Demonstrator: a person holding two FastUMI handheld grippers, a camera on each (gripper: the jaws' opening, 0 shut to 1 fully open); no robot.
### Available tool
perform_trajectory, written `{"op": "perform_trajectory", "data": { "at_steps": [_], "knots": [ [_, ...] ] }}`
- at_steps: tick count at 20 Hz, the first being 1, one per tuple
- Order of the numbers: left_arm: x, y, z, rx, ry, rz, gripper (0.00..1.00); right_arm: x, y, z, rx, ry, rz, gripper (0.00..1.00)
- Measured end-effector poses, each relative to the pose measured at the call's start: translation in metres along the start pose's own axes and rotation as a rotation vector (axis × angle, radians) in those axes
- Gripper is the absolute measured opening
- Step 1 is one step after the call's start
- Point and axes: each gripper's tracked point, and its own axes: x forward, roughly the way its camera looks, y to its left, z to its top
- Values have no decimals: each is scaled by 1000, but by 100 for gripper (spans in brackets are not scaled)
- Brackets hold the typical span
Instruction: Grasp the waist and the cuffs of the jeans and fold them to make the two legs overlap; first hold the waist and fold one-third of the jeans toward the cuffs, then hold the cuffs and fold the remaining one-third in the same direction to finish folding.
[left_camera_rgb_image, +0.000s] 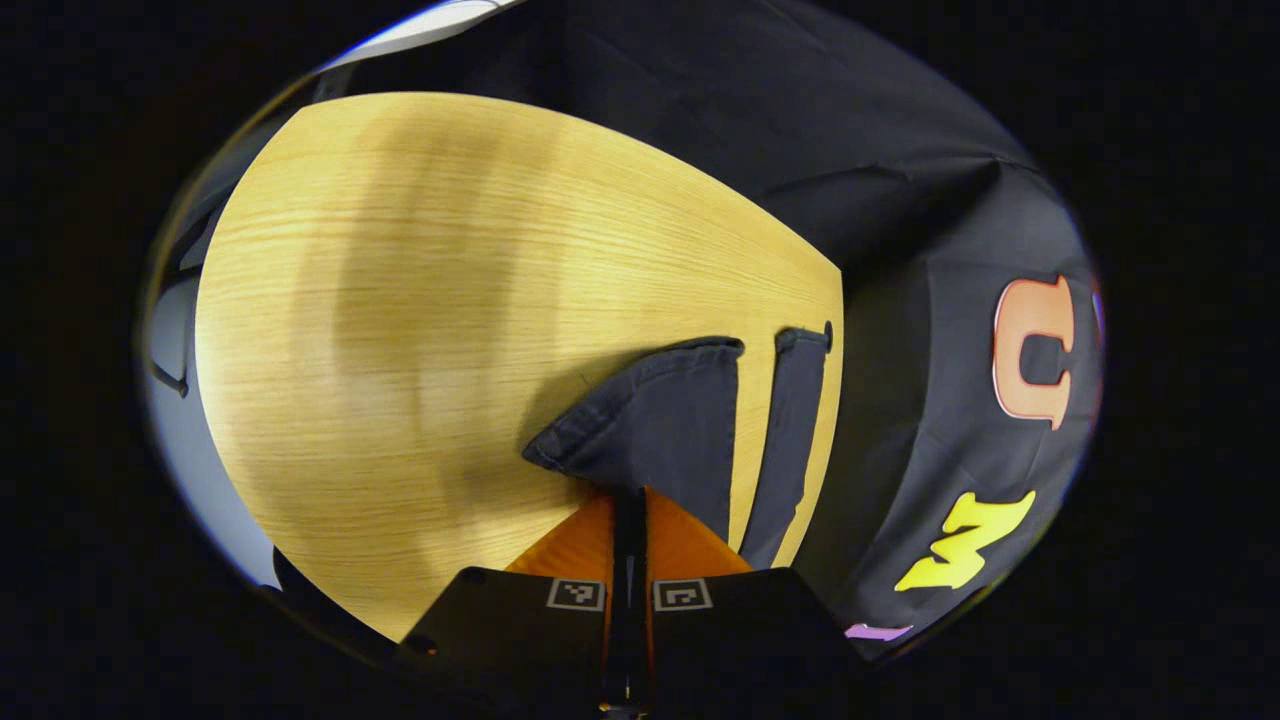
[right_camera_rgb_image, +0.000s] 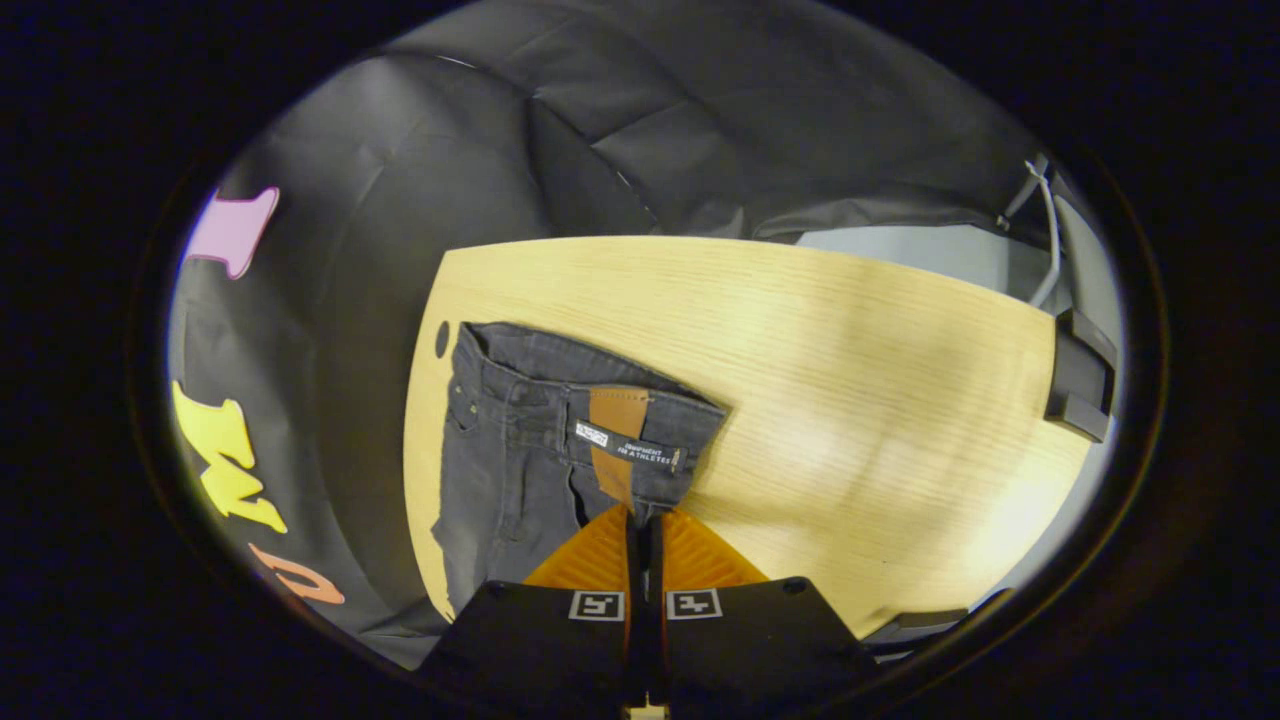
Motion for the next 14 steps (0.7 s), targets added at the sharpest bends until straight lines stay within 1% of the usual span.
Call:
{"op": "perform_trajectory", "data": {
  "at_steps": [1,6,8,11,14],
  "knots": [
    [-5,-6,-2,41,6,-3,4,-6,3,1,-6,-5,20,1],
    [-27,-46,-6,250,51,-18,4,-39,46,0,-31,-22,123,0],
    [-27,-72,-1,289,64,-44,4,-49,66,3,-57,-28,149,0],
    [-24,-101,5,369,89,-60,4,-57,94,8,-102,-33,178,1],
    [-15,-126,9,449,119,-57,4,-59,119,10,-125,-28,194,0]
  ]
}}
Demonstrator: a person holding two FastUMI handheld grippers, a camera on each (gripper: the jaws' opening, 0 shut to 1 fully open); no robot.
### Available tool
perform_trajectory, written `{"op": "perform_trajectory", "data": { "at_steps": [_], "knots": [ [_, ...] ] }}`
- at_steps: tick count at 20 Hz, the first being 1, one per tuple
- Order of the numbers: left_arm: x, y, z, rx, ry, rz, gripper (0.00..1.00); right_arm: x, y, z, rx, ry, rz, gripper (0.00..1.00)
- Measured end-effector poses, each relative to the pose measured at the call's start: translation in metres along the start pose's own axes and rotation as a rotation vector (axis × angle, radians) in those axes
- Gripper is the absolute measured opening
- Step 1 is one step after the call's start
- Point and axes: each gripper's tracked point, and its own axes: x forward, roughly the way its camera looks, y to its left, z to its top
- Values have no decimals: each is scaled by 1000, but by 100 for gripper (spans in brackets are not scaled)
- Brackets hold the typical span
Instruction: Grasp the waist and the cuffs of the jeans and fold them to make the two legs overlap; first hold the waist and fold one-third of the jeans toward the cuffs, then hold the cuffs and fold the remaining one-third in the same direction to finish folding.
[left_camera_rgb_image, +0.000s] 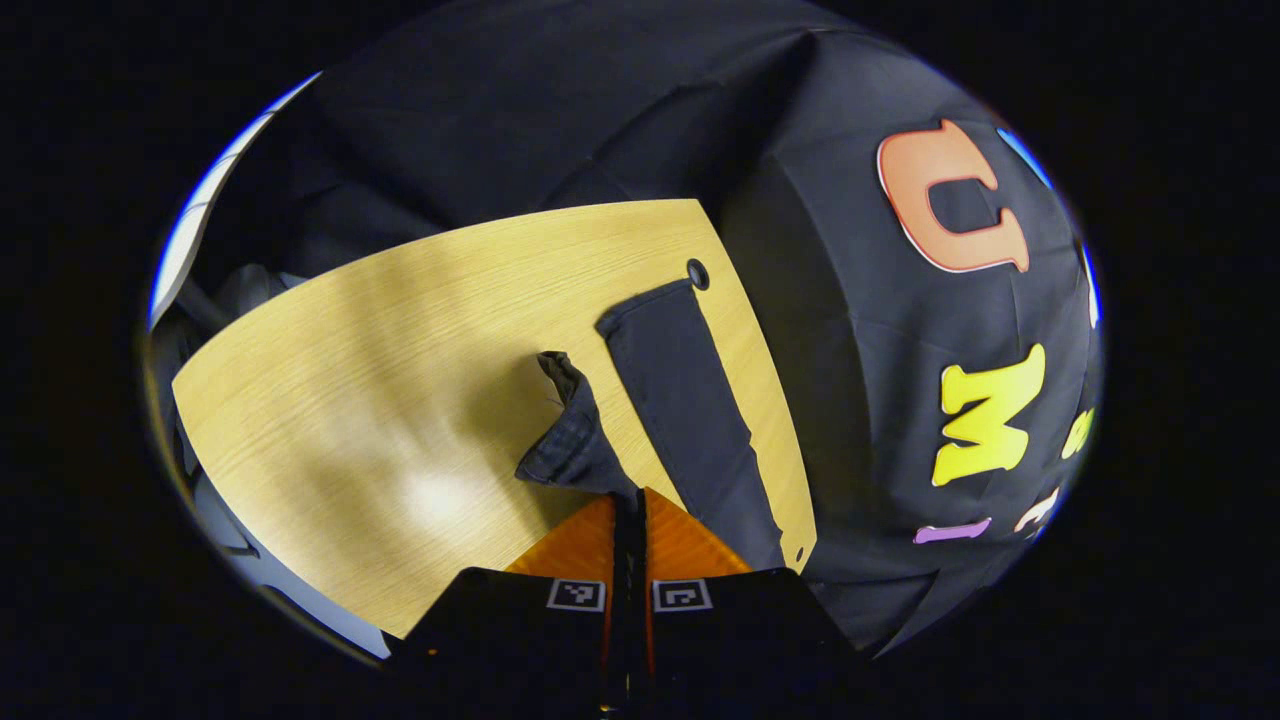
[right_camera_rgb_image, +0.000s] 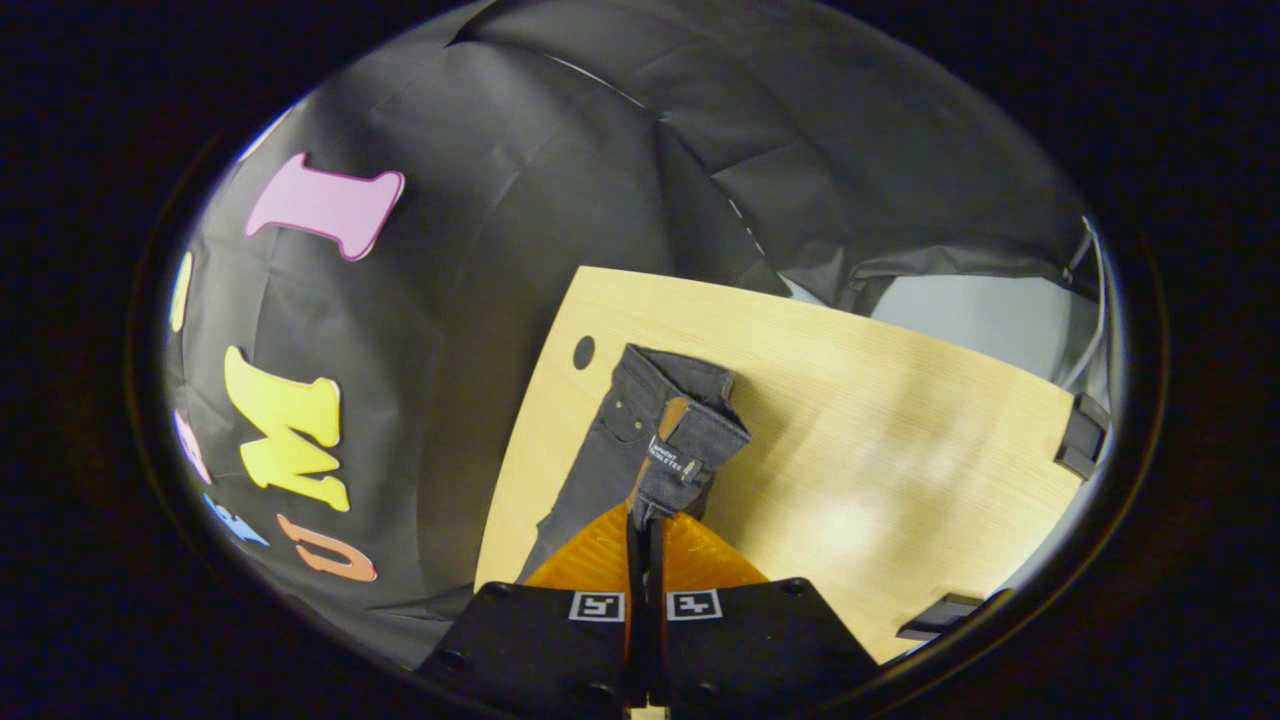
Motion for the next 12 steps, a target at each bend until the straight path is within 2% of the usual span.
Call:
{"op": "perform_trajectory", "data": {
  "at_steps": [8,12],
  "knots": [
    [32,-45,47,166,64,22,4,25,55,24,-40,12,12,1],
    [70,-58,69,204,110,57,4,62,75,39,-81,13,0,1]
  ]
}}
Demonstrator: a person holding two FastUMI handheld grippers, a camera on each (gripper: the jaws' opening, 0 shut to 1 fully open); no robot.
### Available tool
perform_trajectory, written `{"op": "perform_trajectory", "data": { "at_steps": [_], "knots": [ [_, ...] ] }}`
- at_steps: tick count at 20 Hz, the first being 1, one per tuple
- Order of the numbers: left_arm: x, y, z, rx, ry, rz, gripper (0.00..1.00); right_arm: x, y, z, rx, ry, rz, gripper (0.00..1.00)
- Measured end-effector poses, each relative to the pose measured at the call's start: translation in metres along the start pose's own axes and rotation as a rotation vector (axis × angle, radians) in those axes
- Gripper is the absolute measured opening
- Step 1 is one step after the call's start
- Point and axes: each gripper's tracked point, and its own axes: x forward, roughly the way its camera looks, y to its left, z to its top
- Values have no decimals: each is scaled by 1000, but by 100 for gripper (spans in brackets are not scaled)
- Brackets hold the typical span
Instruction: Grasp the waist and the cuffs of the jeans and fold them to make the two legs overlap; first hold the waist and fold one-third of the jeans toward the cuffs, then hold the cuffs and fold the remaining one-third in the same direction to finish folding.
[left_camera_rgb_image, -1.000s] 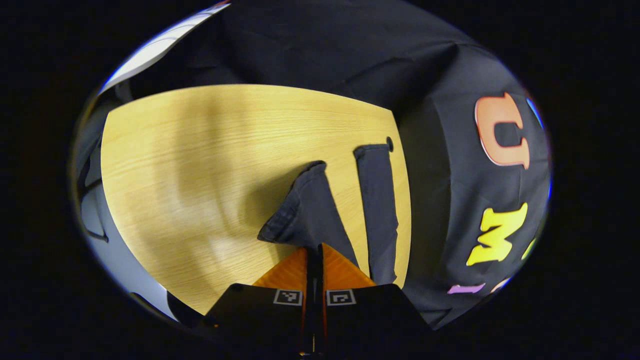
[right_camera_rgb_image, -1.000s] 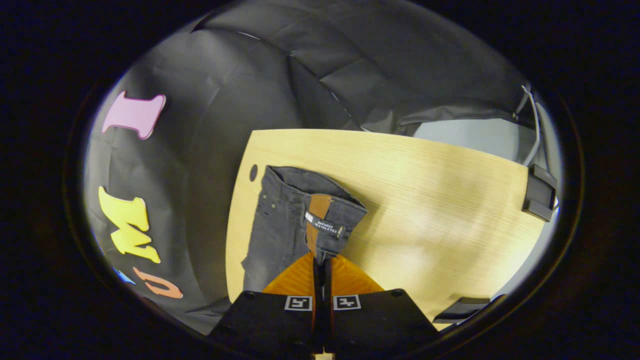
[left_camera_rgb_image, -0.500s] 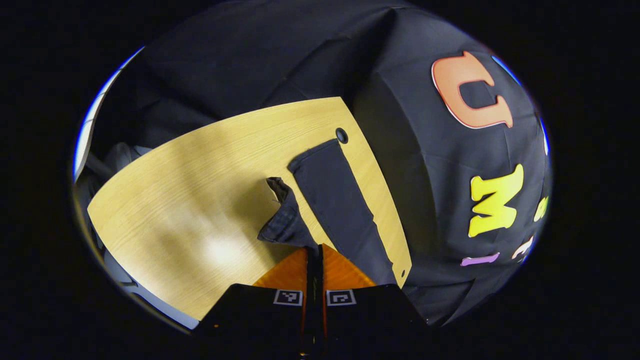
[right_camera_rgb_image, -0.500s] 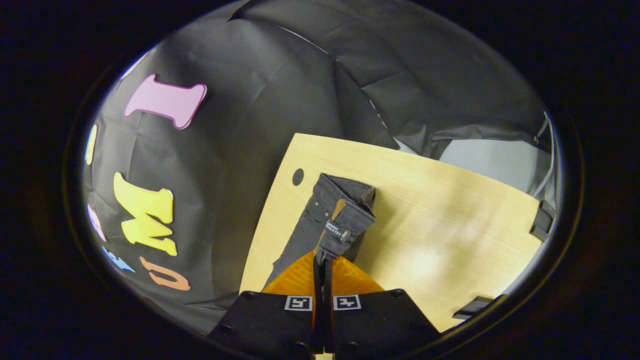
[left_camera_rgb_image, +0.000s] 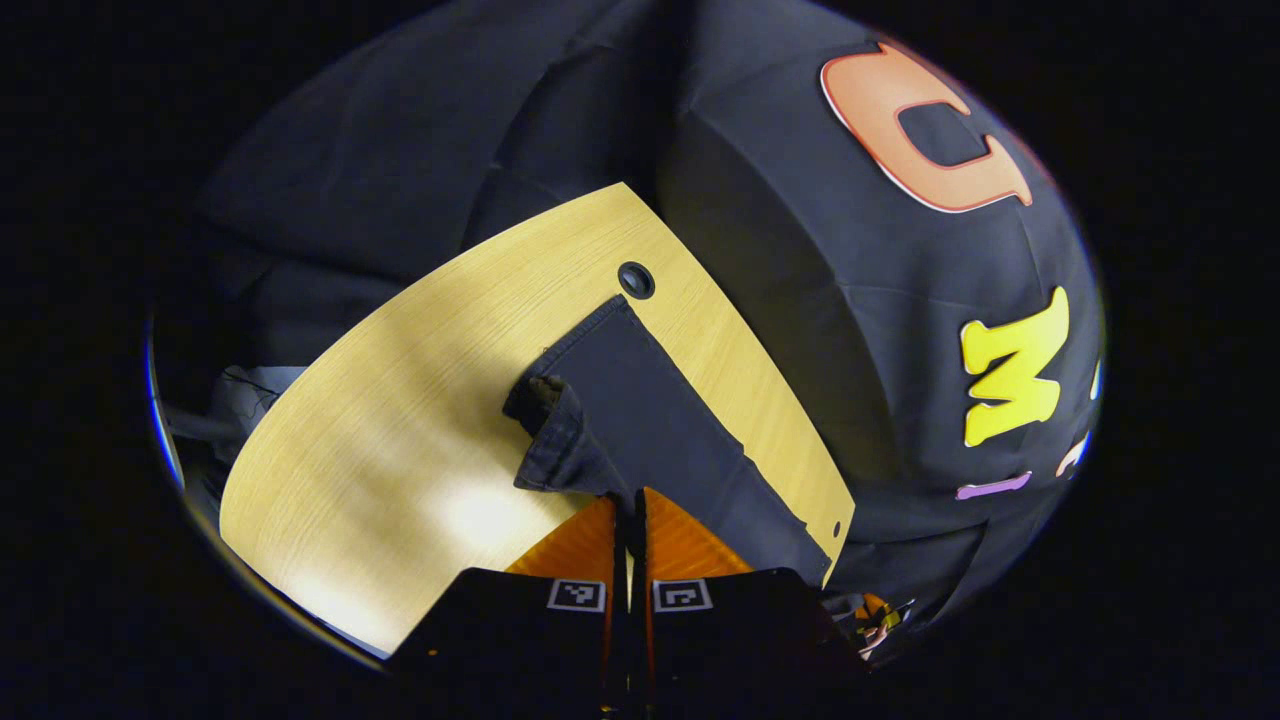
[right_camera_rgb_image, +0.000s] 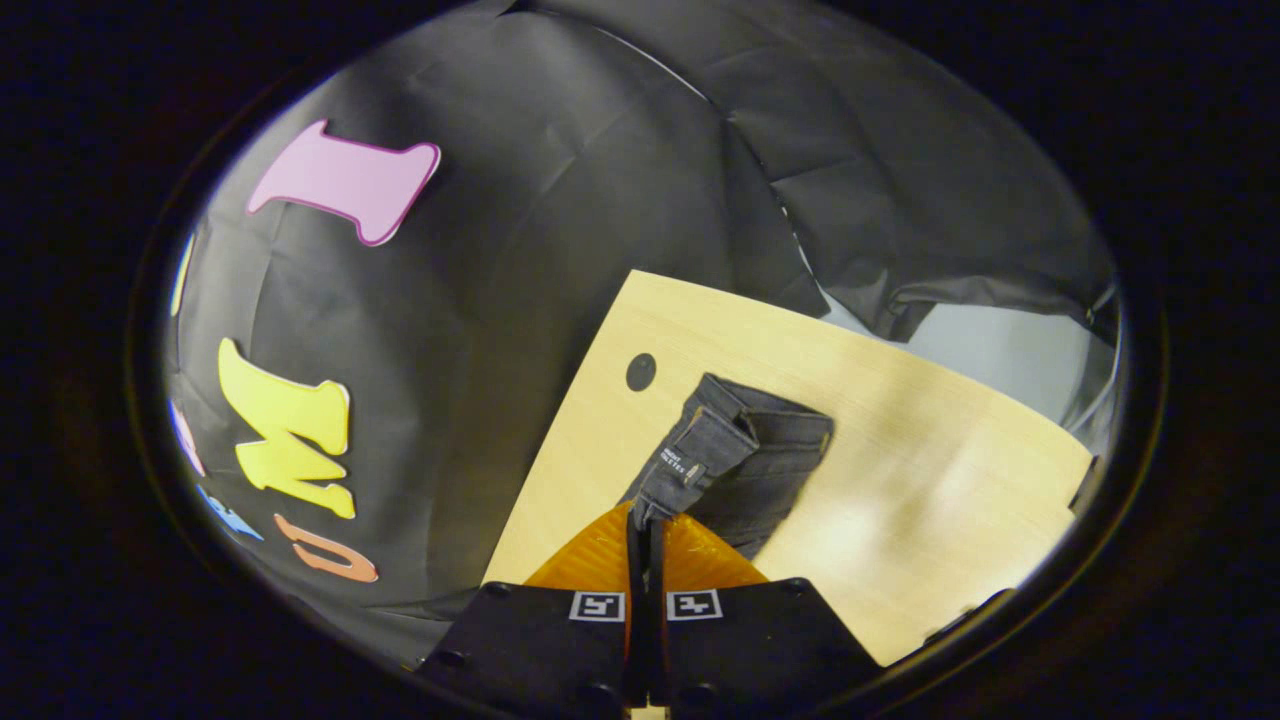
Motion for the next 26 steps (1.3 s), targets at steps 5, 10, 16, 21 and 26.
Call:
{"op": "perform_trajectory", "data": {
  "at_steps": [5,10,16,21,26],
  "knots": [
    [54,-18,37,35,18,-5,3,51,14,18,-29,-14,-11,1],
    [119,-13,53,179,65,29,4,107,4,23,-56,-4,-56,1],
    [168,5,53,139,67,95,6,159,-15,20,-125,1,-153,1],
    [166,-6,52,116,64,56,38,156,-1,21,-112,-17,-95,19],
    [140,-15,62,256,-7,124,99,132,22,29,-202,-88,-54,76]
  ]
}}
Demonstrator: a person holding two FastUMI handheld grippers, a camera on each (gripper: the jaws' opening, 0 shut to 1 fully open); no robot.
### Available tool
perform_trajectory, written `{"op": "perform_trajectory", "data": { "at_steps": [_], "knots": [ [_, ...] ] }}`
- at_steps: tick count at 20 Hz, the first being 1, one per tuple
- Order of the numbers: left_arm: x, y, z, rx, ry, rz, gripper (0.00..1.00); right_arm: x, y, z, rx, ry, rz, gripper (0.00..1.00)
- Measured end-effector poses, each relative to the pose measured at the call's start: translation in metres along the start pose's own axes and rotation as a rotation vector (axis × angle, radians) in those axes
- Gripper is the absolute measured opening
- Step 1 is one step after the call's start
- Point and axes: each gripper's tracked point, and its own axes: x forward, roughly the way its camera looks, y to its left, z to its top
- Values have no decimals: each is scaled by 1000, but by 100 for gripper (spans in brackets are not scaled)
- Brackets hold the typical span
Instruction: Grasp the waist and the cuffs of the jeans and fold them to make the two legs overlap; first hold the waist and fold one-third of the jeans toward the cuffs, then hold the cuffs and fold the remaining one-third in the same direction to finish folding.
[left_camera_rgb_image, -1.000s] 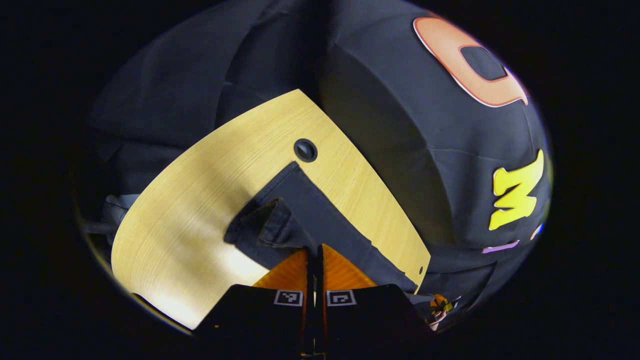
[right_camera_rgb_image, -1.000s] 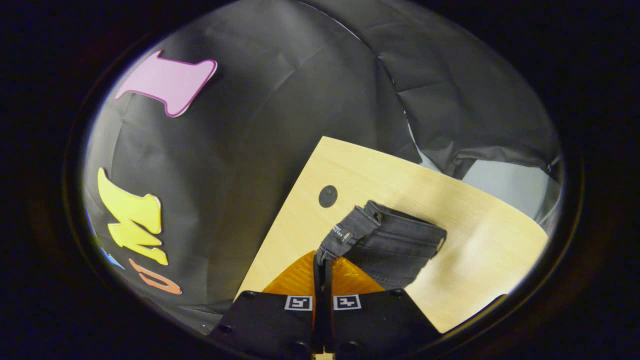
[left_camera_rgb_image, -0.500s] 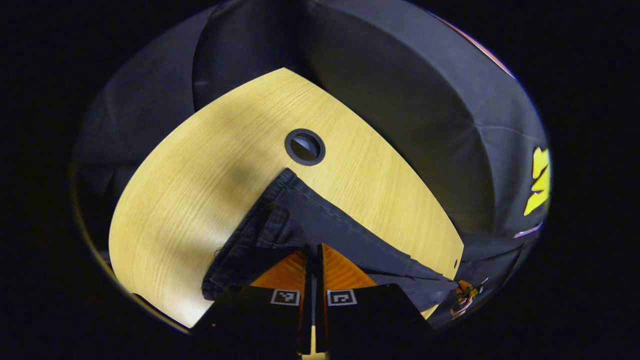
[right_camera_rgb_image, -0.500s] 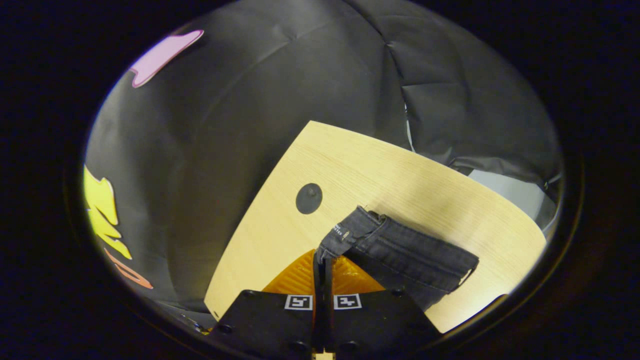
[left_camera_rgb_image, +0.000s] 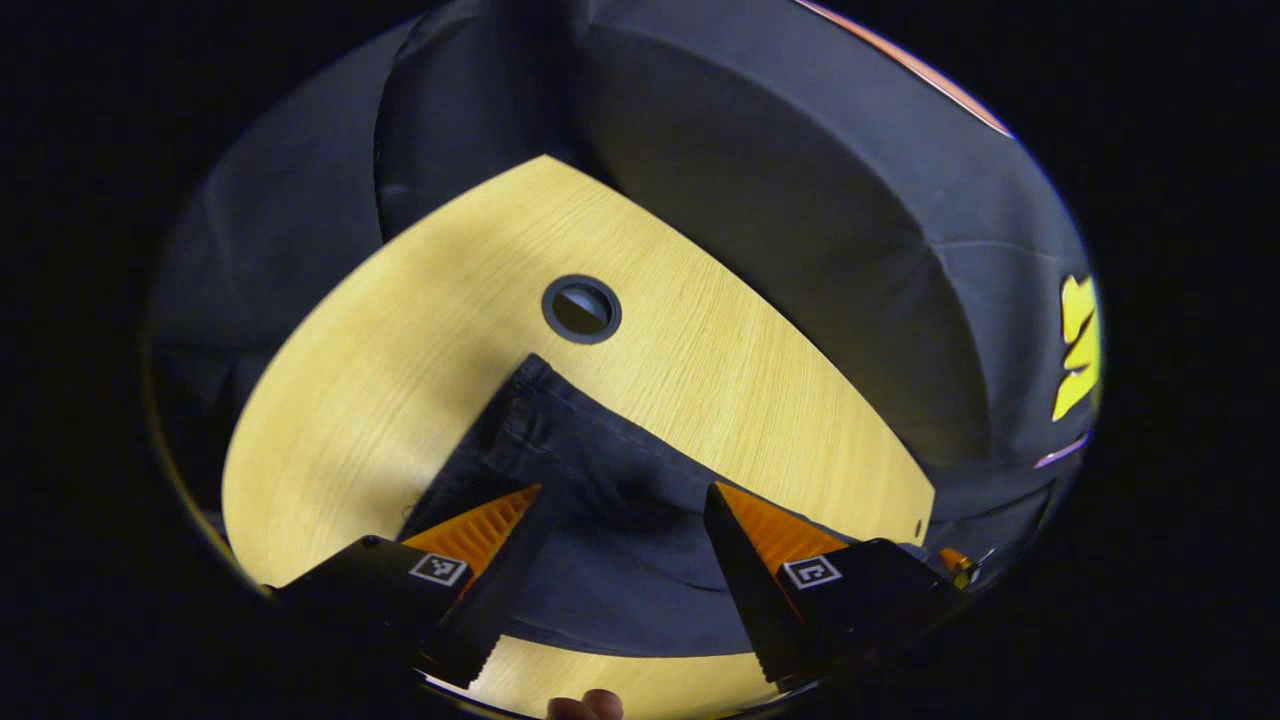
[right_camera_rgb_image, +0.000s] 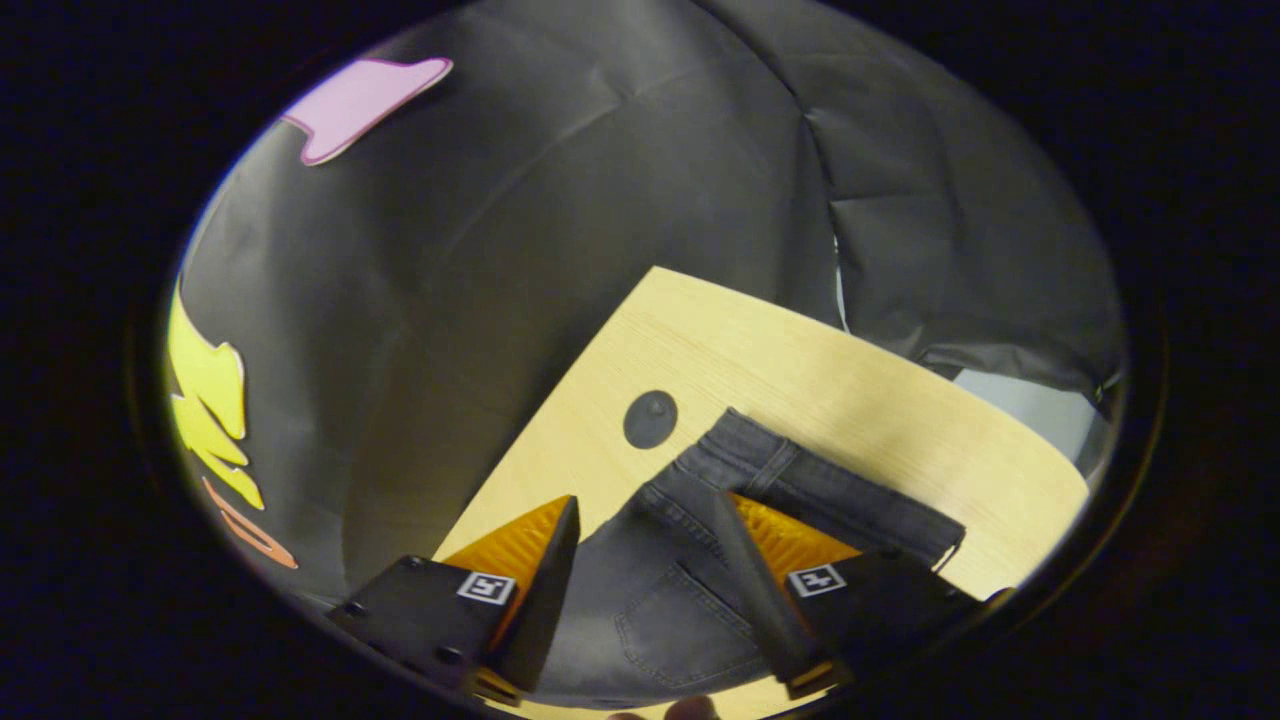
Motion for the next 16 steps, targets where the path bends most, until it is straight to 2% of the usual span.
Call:
{"op": "perform_trajectory", "data": {
  "at_steps": [1,2,3,6,7,8,10,11,14,16],
  "knots": [
    [-13,-5,5,28,-27,4,100,-10,5,2,-44,-15,4,81],
    [-28,-12,10,63,-66,11,99,-20,9,4,-99,-32,8,81],
    [-44,-25,15,103,-118,10,99,-36,16,5,-159,-51,14,89],
    [-112,-70,27,213,-338,-9,99,-94,34,3,-368,-149,50,89],
    [-141,-82,28,248,-423,-16,99,-115,41,0,-435,-191,64,98],
    [-168,-96,26,282,-506,-16,98,-138,47,-4,-495,-234,77,83],
    [-213,-121,8,341,-643,-3,98,-188,54,-13,-577,-316,99,100],
    [-230,-135,-6,368,-698,-2,98,-212,59,-20,-590,-344,120,96],
    [-264,-165,-53,495,-806,-13,98,-264,57,-41,-643,-421,152,97],
    [-278,-184,-83,548,-847,-28,98,-291,53,-61,-660,-427,158,97]
  ]
}}
